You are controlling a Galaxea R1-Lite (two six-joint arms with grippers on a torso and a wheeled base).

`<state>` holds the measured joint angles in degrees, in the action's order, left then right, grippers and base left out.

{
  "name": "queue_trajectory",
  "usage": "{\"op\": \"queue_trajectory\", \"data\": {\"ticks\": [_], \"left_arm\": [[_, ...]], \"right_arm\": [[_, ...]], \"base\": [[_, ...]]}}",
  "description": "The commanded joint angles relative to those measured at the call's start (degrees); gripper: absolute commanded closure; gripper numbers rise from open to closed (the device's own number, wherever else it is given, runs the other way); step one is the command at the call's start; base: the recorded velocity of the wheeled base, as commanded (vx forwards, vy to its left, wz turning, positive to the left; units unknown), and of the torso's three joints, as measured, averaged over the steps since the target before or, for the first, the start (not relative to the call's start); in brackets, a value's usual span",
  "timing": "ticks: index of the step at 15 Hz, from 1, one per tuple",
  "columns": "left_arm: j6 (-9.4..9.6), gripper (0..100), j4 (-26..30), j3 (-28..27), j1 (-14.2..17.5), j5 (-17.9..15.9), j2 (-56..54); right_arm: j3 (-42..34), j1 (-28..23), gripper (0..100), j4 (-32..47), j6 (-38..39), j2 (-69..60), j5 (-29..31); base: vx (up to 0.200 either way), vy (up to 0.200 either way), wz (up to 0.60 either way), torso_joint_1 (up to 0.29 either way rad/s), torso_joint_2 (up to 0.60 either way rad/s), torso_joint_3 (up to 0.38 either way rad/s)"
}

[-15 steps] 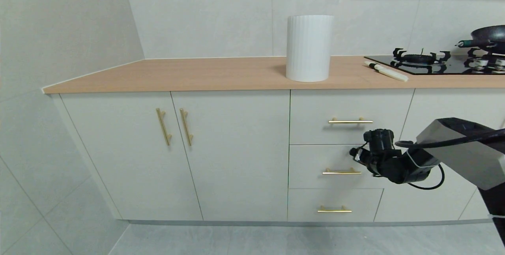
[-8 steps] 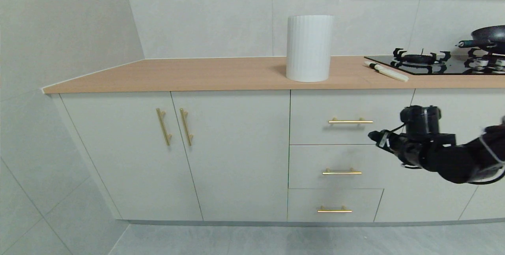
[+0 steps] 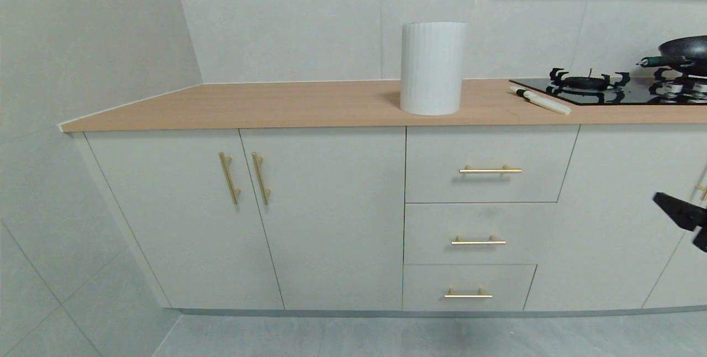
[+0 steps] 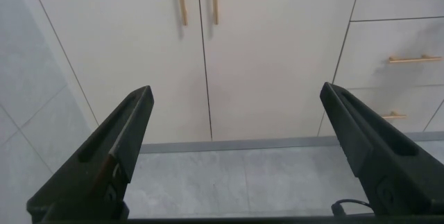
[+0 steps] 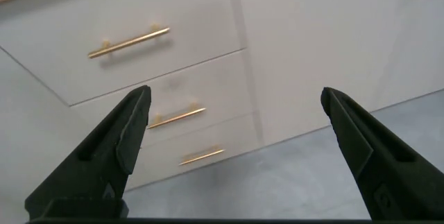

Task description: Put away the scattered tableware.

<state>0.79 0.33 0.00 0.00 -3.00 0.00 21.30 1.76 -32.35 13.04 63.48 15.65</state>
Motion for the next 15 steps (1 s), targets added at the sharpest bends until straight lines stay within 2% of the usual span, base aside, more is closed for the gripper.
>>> {"op": "queue_trajectory", "data": {"ticks": [1,2,3,4,7,8,11,13,15], "left_arm": [[0.0,0,0.02,0.0,0.0,0.01,0.0],[0.0,0,0.02,0.0,0.0,0.01,0.0],[0.0,0,0.02,0.0,0.0,0.01,0.0],[0.0,0,0.02,0.0,0.0,0.01,0.0],[0.0,0,0.02,0.0,0.0,0.01,0.0],[0.0,0,0.02,0.0,0.0,0.01,0.0],[0.0,0,0.02,0.0,0.0,0.01,0.0],[0.0,0,-0.07,0.0,0.0,0.01,0.0],[0.0,0,0.02,0.0,0.0,0.01,0.0]], "right_arm": [[-6.88,-8.26,0,6.34,-4.96,-22.87,-4.93],[-5.74,-8.08,0,20.31,-6.36,-35.97,-9.76],[-4.95,-8.0,0,24.71,-6.63,-39.31,-12.22],[-3.37,-8.0,0,32.71,-6.54,-44.67,-19.08],[-3.81,-7.38,0,38.15,-6.45,-52.23,-28.66],[-3.89,-5.71,0,40.97,-6.45,-53.98,-32.44],[-3.89,2.11,0,47.82,-6.54,-58.55,-33.49],[-3.98,1.41,0,48.26,-6.36,-58.91,-31.65],[-3.54,0.88,0,48.35,-6.8,-59.17,-27.08]], "base": [[0.0,0.0,0.0,0.0,0.0,0.0],[0.0,0.0,0.0,0.0,0.0,0.0],[0.0,0.0,0.0,0.0,0.0,0.0],[0.0,0.0,0.0,0.0,0.0,0.0],[0.0,0.0,0.0,0.0,0.0,0.0],[0.0,0.0,0.0,0.0,0.0,0.0],[0.0,0.0,0.0,0.0,0.0,0.0],[0.0,0.0,0.0,0.0,0.0,0.0],[0.0,0.0,0.0,0.0,0.0,0.0]]}}
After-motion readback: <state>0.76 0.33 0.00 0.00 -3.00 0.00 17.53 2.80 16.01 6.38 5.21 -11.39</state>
